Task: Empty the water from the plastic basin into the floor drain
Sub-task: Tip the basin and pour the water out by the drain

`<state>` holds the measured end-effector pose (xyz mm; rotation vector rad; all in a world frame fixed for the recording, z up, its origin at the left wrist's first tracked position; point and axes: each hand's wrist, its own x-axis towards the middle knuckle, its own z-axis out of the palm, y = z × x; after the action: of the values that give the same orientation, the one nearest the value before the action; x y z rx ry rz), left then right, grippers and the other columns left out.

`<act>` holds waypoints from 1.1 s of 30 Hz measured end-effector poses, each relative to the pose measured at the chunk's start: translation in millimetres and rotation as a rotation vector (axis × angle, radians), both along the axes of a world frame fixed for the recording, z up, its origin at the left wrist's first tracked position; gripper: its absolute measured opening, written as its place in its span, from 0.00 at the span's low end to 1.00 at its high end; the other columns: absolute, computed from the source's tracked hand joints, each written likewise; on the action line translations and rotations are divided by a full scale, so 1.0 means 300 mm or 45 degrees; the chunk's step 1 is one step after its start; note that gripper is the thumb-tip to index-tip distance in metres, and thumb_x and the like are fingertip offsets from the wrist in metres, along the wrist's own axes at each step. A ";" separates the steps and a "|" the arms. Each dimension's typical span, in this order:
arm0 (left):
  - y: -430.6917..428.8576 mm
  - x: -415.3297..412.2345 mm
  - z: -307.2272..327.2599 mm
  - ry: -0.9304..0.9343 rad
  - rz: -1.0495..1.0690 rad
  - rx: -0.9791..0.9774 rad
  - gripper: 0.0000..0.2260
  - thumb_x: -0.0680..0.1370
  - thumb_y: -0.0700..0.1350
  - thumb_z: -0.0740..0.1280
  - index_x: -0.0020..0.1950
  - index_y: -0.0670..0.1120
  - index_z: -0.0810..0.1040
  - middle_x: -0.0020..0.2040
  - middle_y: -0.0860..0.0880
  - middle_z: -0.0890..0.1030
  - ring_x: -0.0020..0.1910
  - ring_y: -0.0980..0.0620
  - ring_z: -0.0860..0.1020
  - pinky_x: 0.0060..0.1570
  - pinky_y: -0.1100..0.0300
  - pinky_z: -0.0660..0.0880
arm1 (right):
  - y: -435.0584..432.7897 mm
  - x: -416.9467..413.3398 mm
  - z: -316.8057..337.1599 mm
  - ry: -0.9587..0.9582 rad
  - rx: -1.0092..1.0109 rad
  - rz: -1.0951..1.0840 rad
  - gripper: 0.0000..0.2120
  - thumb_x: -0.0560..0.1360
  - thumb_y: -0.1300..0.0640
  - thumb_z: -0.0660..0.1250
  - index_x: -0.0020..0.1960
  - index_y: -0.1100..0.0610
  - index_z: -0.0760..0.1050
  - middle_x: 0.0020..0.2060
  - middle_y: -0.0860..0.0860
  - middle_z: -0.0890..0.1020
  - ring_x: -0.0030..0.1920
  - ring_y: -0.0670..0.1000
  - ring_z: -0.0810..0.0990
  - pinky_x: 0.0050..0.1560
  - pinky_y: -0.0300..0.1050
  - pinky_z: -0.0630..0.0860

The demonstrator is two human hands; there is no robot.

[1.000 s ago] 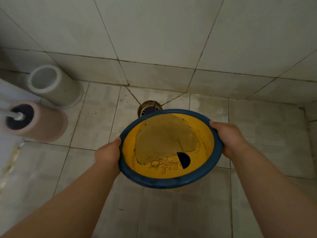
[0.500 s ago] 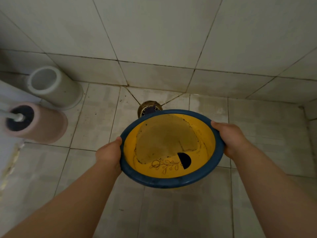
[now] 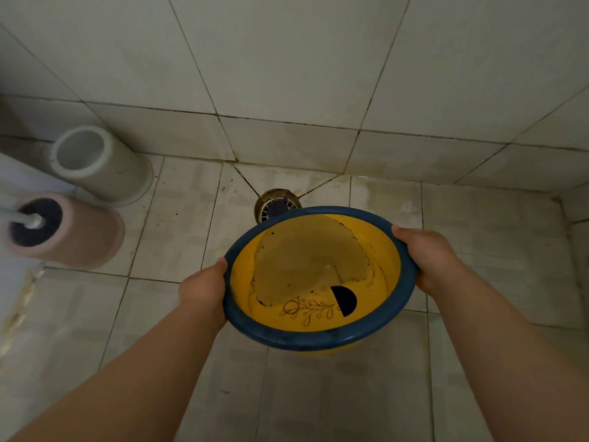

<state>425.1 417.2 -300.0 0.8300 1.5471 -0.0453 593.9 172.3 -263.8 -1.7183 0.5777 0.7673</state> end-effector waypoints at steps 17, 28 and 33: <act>-0.011 0.012 0.016 -0.030 0.009 -0.039 0.22 0.79 0.49 0.62 0.70 0.39 0.70 0.66 0.41 0.76 0.63 0.41 0.76 0.61 0.50 0.73 | 0.000 0.005 -0.004 0.015 0.008 -0.030 0.13 0.75 0.57 0.65 0.55 0.64 0.77 0.42 0.57 0.82 0.42 0.57 0.80 0.44 0.50 0.77; -0.009 0.011 0.013 -0.012 -0.007 -0.013 0.21 0.79 0.50 0.63 0.68 0.39 0.71 0.65 0.41 0.77 0.62 0.41 0.76 0.60 0.48 0.73 | 0.000 0.007 -0.003 0.008 -0.001 -0.042 0.16 0.75 0.57 0.65 0.58 0.65 0.76 0.51 0.61 0.82 0.47 0.60 0.80 0.50 0.53 0.77; -0.013 0.010 0.027 -0.010 -0.018 -0.005 0.21 0.79 0.49 0.63 0.68 0.39 0.72 0.65 0.41 0.77 0.62 0.41 0.76 0.59 0.49 0.74 | -0.003 0.008 -0.005 0.016 -0.004 -0.037 0.14 0.75 0.56 0.65 0.56 0.64 0.77 0.43 0.58 0.82 0.43 0.58 0.80 0.48 0.52 0.78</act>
<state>428.0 413.4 -291.8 0.8376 1.5330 -0.0551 596.2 171.4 -265.2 -1.7060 0.6114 0.7571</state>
